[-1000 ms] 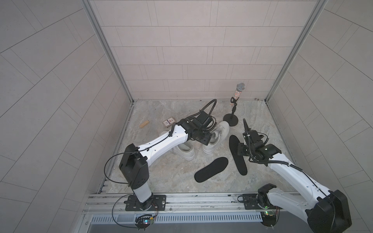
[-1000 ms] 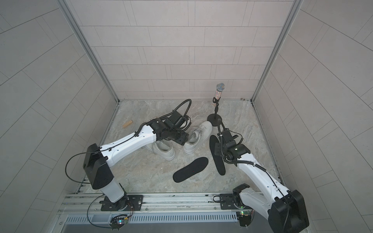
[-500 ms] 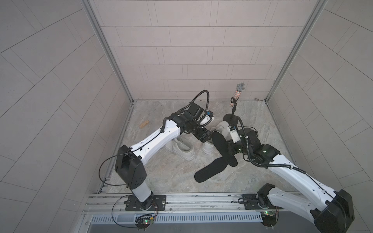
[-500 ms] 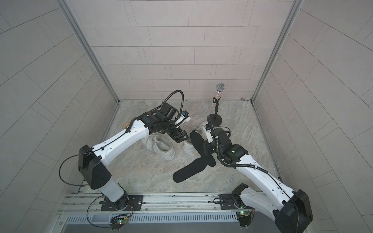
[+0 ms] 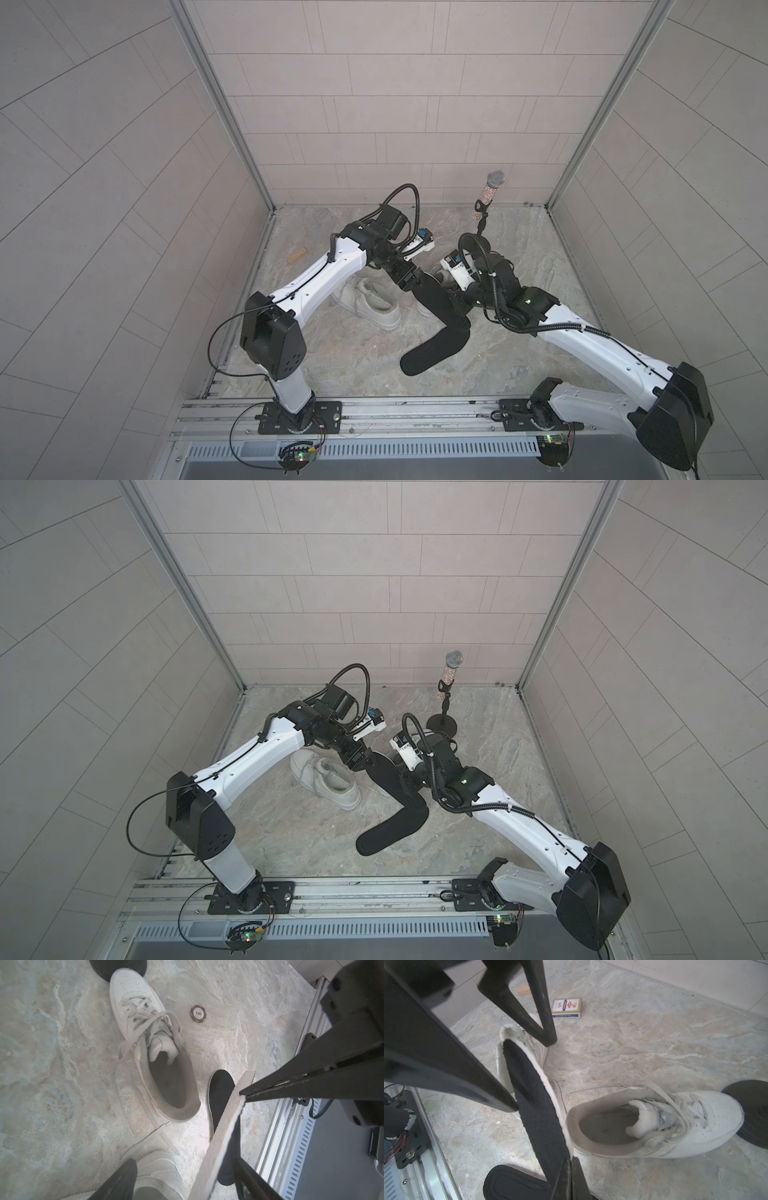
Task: Insert the insole into the shoe
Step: Pick up the insole from the center of the board.
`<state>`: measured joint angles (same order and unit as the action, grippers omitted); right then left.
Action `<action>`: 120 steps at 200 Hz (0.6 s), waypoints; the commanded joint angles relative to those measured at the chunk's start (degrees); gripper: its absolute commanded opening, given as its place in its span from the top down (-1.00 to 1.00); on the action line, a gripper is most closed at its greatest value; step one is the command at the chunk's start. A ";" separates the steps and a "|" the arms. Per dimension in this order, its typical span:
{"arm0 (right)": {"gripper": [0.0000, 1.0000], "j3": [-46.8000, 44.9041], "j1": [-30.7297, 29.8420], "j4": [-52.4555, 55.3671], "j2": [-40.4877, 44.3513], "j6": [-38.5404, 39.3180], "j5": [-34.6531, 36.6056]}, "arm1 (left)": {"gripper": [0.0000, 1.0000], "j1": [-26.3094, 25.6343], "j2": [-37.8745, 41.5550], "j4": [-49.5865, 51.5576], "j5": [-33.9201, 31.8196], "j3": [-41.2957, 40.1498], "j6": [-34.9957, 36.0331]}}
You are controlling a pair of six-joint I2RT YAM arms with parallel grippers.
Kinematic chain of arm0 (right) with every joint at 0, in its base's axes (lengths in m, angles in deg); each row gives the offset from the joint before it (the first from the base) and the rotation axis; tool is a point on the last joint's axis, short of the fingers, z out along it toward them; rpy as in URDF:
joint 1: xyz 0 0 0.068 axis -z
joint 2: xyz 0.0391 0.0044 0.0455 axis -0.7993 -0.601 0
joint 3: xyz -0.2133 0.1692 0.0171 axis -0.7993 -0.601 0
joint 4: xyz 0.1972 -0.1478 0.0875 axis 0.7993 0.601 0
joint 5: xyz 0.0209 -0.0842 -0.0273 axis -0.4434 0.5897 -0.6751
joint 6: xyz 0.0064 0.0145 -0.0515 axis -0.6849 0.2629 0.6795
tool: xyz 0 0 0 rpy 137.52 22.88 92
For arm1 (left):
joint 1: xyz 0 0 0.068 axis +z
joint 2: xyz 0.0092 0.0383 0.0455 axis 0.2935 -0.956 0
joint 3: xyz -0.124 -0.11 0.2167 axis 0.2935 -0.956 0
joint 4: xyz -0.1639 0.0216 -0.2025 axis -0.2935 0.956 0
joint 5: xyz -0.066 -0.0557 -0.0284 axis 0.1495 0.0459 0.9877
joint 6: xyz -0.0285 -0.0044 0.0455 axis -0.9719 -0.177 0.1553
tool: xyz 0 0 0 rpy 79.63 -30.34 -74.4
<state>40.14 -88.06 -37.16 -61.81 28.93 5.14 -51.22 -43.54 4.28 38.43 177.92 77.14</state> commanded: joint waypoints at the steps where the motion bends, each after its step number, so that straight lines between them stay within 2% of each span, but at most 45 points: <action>1: 1.00 1.36 -0.66 -1.72 -0.76 2.72 -1.41 | -0.50 -0.11 -0.71 2.56 3.78 1.33 2.46; 12: 1.00 1.91 -0.68 -2.20 -1.40 2.86 -1.67 | -0.38 -0.13 -0.22 2.32 4.52 0.09 2.33; 48: 1.00 4.54 -1.32 -1.61 -4.55 4.68 -2.32 | 0.37 -0.10 1.21 1.47 5.29 -1.45 1.40; 70: 1.00 4.39 -1.32 -2.94 -4.49 4.79 -1.69 | 1.00 -0.12 1.31 2.66 5.14 -1.33 1.29; 89: 1.00 3.34 -1.10 -3.98 -3.62 4.87 -1.14 | 1.00 -0.12 1.73 4.23 5.12 -1.28 1.09; 100: 0.74 2.43 -0.33 -3.99 -2.84 5.12 -2.08 | 1.00 -0.11 2.43 4.37 5.53 -1.73 0.83; 120: 0.13 0.99 3.80 -4.58 -1.71 5.94 -11.27 | 1.00 -0.22 4.00 4.38 6.71 -3.04 0.74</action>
<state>42.39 -87.93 -39.81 -65.97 32.49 1.90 -51.22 -42.78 6.36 43.09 176.48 77.23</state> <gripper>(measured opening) 0.290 0.051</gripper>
